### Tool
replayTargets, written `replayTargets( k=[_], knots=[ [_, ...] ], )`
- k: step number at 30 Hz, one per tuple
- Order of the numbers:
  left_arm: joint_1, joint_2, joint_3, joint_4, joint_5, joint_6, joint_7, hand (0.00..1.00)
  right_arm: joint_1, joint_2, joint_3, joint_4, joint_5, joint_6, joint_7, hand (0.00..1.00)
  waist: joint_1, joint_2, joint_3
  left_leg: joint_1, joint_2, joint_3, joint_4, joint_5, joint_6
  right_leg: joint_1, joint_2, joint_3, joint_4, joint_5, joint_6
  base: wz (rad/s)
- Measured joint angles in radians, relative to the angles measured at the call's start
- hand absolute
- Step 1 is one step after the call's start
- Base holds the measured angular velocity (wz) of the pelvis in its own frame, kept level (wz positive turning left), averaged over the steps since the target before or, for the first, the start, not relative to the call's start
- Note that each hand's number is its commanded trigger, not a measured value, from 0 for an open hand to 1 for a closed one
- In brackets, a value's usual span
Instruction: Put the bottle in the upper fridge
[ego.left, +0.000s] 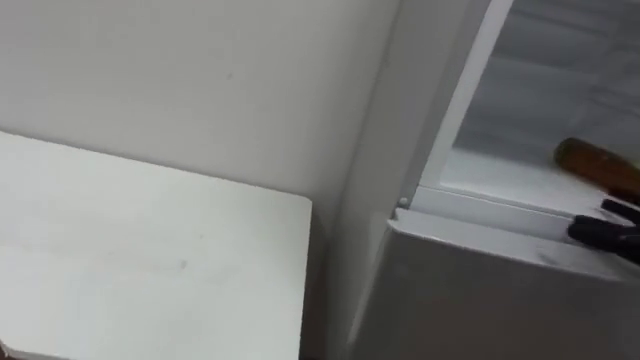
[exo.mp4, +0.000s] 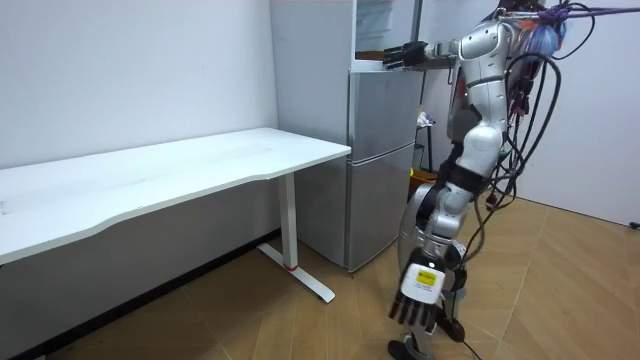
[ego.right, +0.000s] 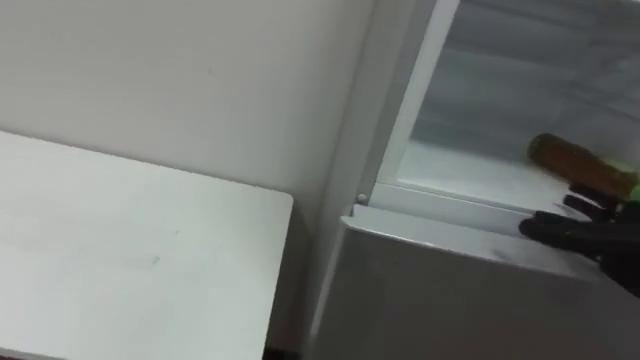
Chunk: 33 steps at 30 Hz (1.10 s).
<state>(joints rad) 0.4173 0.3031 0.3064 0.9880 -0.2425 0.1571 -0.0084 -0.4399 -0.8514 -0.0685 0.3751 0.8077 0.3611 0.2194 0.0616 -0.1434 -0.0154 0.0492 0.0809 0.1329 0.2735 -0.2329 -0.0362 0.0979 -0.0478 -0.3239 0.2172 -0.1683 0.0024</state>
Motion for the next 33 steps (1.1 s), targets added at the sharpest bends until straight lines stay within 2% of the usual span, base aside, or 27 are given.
replayTargets(
  k=[2,3,5,7,11,14,18,22,27,29,32,33],
  knots=[
    [-0.002,-0.010,-0.019,-0.021,0.004,-0.007,0.001,0.00,0.031,0.045,-0.022,-0.122,-0.031,-0.006,-0.031,0.00,-0.008,0.015,-0.0019,0.003,-0.003,0.007,-0.004,0.003,0.003,-0.003,-0.004,0.006,0.003,0.000,0.000,-0.16],
    [-0.001,-0.015,-0.019,-0.029,0.006,-0.012,0.002,0.00,0.043,0.058,-0.031,-0.148,-0.028,-0.015,-0.036,0.00,-0.007,0.020,-0.0003,0.003,-0.005,0.008,-0.005,0.003,0.004,-0.004,-0.005,0.008,0.002,0.000,0.000,-0.04],
    [0.003,-0.022,-0.040,-0.048,0.007,-0.019,0.004,0.00,0.082,0.126,-0.057,-0.252,-0.031,-0.044,-0.084,0.00,-0.002,0.035,0.0031,0.004,-0.006,0.010,-0.005,0.004,0.005,-0.004,-0.006,0.012,0.001,-0.001,0.001,0.00],
    [0.001,-0.025,-0.061,-0.048,0.010,-0.018,0.006,0.00,0.112,0.169,-0.063,-0.333,-0.054,-0.064,-0.126,0.00,0.001,0.043,0.0068,0.002,-0.007,0.010,-0.005,0.004,0.005,-0.007,-0.007,0.010,0.001,-0.002,0.002,0.03],
    [-0.006,-0.040,-0.079,-0.048,0.065,-0.018,0.019,0.00,0.145,0.190,-0.062,-0.447,-0.108,-0.113,-0.195,0.00,0.017,0.045,0.0122,-0.009,-0.008,0.006,-0.006,0.004,0.006,-0.014,-0.008,0.008,-0.001,-0.004,0.004,0.03],
    [-0.014,-0.049,-0.080,-0.049,0.100,-0.018,0.028,0.00,0.145,0.208,-0.063,-0.491,-0.157,-0.150,-0.222,0.00,0.023,0.048,0.0121,-0.012,-0.008,0.005,-0.008,0.004,0.005,-0.012,-0.006,0.004,-0.011,-0.004,0.005,0.03],
    [-0.013,-0.062,-0.081,-0.049,0.144,-0.018,0.039,0.00,0.148,0.220,-0.063,-0.530,-0.212,-0.181,-0.259,0.00,0.022,0.053,0.0128,-0.007,-0.008,0.005,-0.022,0.004,0.005,-0.011,-0.006,0.002,-0.013,-0.004,0.006,0.00],
    [-0.019,-0.062,-0.101,-0.049,0.196,-0.022,0.047,0.00,0.218,0.271,-0.065,-0.611,-0.284,-0.235,-0.297,0.00,0.021,0.069,0.0117,-0.002,-0.007,0.005,-0.024,0.004,0.005,-0.010,-0.005,0.001,-0.013,-0.004,0.006,0.00],
    [-0.020,-0.073,-0.105,-0.049,0.237,-0.050,0.047,0.00,0.323,0.282,-0.068,-0.702,-0.334,-0.262,-0.315,0.00,0.013,0.085,0.0190,-0.001,-0.008,0.006,-0.037,0.004,0.005,-0.013,-0.006,0.001,-0.013,-0.005,0.007,0.00],
    [-0.020,-0.078,-0.105,-0.045,0.237,-0.070,0.047,0.00,0.344,0.296,-0.070,-0.743,-0.333,-0.290,-0.334,0.00,0.001,0.093,0.0192,-0.001,-0.008,0.006,-0.037,0.004,0.005,-0.013,-0.005,0.003,-0.013,-0.005,0.008,0.00],
    [-0.025,-0.083,-0.116,-0.036,0.236,-0.099,0.047,0.00,0.345,0.303,-0.070,-0.762,-0.338,-0.342,-0.353,0.00,-0.004,0.094,0.0188,0.005,-0.008,0.010,-0.039,0.004,0.004,-0.012,-0.005,0.010,-0.013,-0.006,0.008,-0.04],
    [-0.027,-0.084,-0.119,-0.034,0.237,-0.104,0.046,0.00,0.346,0.307,-0.070,-0.768,-0.346,-0.349,-0.356,0.00,-0.005,0.094,0.0188,0.007,-0.007,0.013,-0.040,0.004,0.004,-0.011,-0.004,0.016,-0.013,-0.006,0.008,-0.13]
  ],
)
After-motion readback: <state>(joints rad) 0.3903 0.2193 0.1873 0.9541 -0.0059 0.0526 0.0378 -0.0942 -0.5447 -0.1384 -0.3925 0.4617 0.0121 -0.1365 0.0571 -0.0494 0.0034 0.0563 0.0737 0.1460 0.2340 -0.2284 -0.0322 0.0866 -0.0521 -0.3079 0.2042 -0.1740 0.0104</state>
